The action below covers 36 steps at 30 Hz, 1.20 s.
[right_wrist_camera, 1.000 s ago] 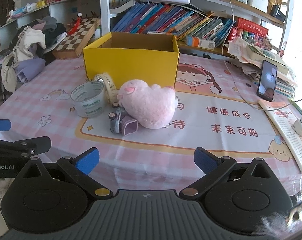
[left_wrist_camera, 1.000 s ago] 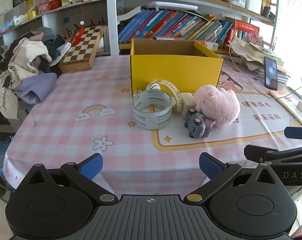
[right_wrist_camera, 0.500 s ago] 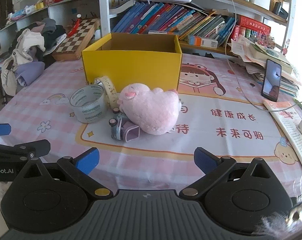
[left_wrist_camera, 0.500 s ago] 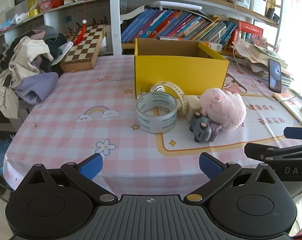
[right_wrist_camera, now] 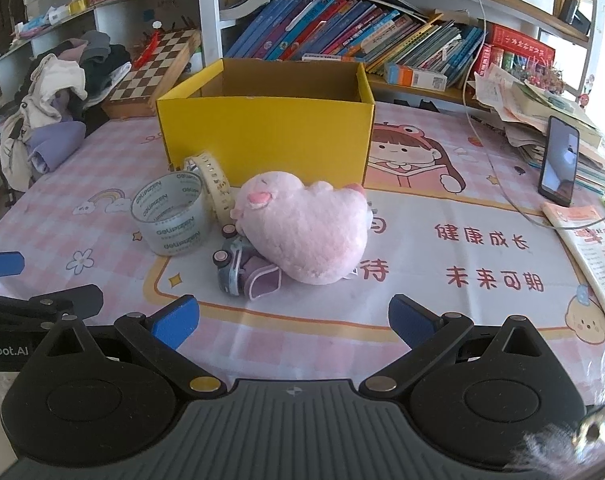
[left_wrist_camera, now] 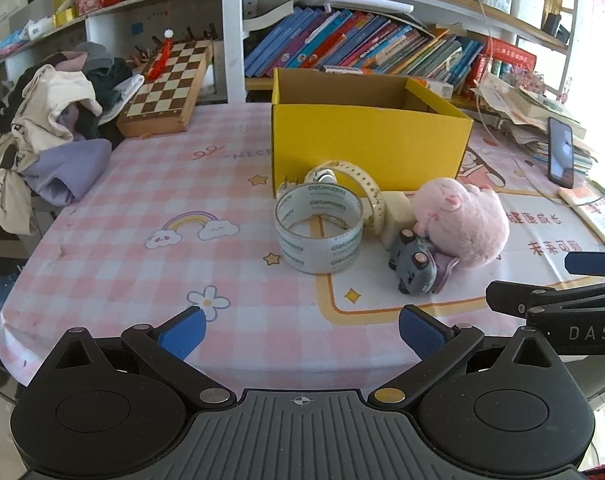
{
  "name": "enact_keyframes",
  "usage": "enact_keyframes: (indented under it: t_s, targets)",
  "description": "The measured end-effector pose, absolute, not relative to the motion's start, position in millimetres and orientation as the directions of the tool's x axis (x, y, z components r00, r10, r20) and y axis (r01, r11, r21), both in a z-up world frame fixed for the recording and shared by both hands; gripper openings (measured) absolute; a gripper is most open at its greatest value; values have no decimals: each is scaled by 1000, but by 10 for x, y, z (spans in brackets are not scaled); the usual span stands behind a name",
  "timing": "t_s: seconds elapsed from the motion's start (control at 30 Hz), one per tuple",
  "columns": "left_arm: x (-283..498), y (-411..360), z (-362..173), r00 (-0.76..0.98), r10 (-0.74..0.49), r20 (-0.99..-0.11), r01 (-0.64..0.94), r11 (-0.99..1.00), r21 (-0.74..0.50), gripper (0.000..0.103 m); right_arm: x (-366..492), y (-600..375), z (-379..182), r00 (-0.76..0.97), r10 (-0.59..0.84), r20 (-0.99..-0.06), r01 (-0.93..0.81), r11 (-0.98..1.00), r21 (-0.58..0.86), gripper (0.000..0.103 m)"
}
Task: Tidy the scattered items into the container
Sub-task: 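Close right tool on pink plush pig while left tool grasps clear tape roll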
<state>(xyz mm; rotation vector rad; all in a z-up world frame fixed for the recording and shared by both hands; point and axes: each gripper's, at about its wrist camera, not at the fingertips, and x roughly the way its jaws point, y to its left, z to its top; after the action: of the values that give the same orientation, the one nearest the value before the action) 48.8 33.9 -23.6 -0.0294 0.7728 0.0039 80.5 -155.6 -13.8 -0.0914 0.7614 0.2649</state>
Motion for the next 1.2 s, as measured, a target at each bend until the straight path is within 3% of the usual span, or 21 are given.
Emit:
enact_keyframes:
  t_s: [1.1,1.2]
  targets:
    - [1483,282,-475,668,42,-743,-28,999,31,102,1927,-1553,-360,597,275,-754,-309,946,101,103]
    - [1564,261,-481,664,39,-747,-17,999,38,102,1976,-1560,-343,590,296,-751,-322,940,117,99]
